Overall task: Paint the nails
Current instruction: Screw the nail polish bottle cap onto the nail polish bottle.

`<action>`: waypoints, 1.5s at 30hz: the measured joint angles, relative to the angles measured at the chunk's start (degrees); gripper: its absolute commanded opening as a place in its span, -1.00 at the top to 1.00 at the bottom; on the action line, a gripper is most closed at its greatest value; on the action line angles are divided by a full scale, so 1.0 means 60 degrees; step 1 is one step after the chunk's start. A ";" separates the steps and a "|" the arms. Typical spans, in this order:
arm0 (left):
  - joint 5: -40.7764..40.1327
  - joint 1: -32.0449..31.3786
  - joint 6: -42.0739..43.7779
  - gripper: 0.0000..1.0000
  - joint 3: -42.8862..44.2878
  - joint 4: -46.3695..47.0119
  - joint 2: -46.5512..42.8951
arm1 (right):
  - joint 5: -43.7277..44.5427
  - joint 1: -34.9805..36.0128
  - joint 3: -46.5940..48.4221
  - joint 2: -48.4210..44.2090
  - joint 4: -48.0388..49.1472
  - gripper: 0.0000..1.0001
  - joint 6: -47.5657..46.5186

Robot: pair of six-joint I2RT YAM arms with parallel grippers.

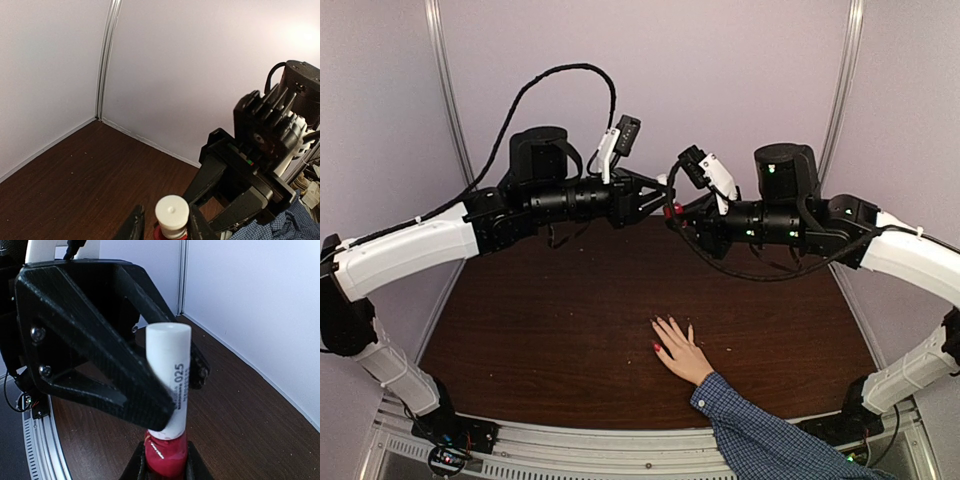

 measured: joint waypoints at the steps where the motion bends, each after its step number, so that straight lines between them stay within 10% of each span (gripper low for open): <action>1: 0.0000 0.0000 -0.0047 0.47 0.0011 0.0011 0.0062 | 0.0055 0.0018 0.0000 0.0018 0.0015 1.00 0.0007; 12: 0.0098 -0.0018 -0.0401 0.99 0.0022 0.0095 0.0208 | 0.0251 0.0058 0.0000 0.0084 0.0091 1.00 0.0000; 21: 0.0397 -0.0015 -0.0353 1.00 -0.0022 0.0095 0.0157 | -0.0211 -0.0029 0.0000 0.0033 0.0040 1.00 -0.0186; 45: 0.5013 0.0080 -0.0102 1.00 -0.0455 0.2091 -0.0350 | -0.7056 -0.0794 0.0386 -0.0168 0.0408 1.00 0.0222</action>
